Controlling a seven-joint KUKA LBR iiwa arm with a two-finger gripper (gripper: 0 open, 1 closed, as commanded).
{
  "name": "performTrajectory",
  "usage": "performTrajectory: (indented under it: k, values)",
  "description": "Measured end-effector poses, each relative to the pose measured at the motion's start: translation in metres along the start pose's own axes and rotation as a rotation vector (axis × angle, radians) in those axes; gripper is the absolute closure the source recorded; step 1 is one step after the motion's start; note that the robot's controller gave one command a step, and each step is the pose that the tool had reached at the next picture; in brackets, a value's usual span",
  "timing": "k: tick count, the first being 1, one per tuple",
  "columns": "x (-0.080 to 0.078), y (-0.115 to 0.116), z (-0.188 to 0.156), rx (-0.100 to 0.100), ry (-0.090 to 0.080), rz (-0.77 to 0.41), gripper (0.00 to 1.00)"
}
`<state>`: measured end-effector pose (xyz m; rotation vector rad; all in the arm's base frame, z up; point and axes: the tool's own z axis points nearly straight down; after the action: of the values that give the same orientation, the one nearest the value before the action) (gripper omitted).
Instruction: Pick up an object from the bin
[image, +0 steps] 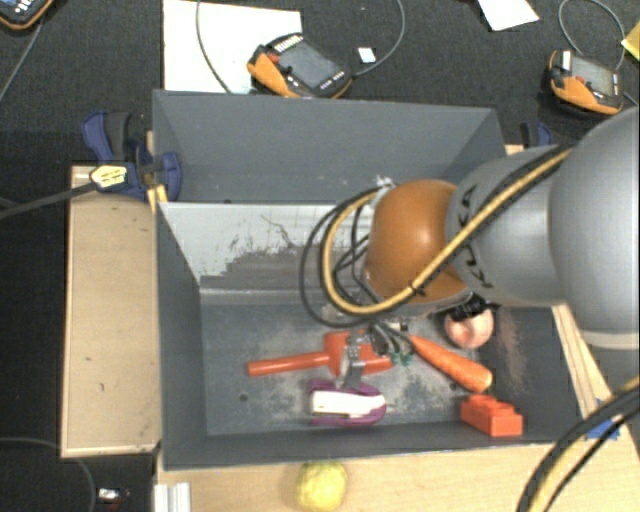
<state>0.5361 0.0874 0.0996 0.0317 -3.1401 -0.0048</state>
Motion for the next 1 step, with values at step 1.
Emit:
performTrajectory:
  k: [1]
  values:
    - [-0.0108,-0.0200,0.0270,0.008,-0.025,-0.180,0.00]
